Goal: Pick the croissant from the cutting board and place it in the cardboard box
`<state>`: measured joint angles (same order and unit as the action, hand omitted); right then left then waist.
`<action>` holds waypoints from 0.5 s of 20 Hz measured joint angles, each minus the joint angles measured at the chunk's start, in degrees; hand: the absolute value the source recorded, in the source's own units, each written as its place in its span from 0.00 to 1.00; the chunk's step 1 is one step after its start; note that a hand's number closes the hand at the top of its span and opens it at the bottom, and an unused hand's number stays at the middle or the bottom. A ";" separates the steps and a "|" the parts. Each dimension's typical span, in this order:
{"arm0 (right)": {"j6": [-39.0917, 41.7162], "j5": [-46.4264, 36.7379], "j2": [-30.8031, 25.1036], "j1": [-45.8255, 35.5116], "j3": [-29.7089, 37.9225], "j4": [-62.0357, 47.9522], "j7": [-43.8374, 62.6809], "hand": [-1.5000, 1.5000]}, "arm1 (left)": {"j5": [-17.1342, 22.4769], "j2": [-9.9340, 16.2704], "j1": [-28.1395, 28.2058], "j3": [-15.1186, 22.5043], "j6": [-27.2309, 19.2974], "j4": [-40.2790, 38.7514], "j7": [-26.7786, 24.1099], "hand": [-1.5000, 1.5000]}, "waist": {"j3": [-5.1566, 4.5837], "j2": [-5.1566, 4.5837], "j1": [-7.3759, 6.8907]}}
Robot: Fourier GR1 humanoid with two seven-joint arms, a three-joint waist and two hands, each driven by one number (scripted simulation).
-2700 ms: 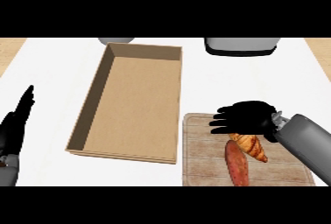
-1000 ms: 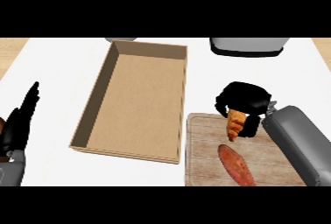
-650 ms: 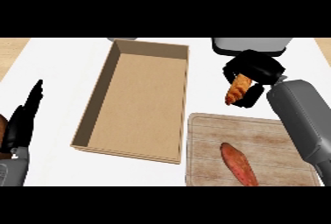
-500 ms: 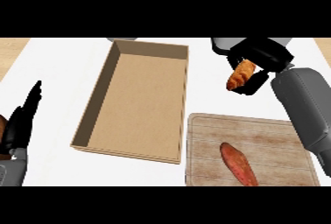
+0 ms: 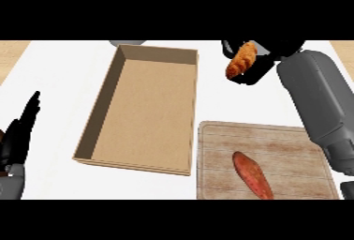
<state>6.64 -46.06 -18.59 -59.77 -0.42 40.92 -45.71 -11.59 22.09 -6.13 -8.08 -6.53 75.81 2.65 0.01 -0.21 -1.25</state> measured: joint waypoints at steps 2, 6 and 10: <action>2.54 1.16 1.90 -1.40 0.07 0.66 1.06 1.00 | -0.28 -0.01 -0.05 0.13 0.17 0.53 0.87 0.50 | -0.01 0.10 0.25; 7.36 3.72 6.83 -5.09 0.72 1.76 6.85 1.00 | -0.27 0.04 -0.35 -0.21 0.45 0.92 1.77 0.50 | -0.02 0.26 0.53; 8.94 5.59 12.55 -8.90 1.76 1.60 14.33 1.00 | -0.70 -0.37 -0.50 -0.31 0.22 0.23 0.83 0.50 | -0.04 0.23 0.56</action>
<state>15.57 -40.46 -6.04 -68.67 1.34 42.52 -31.38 -12.29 21.72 -6.63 -8.40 -6.31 76.04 3.48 -0.03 0.02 -0.68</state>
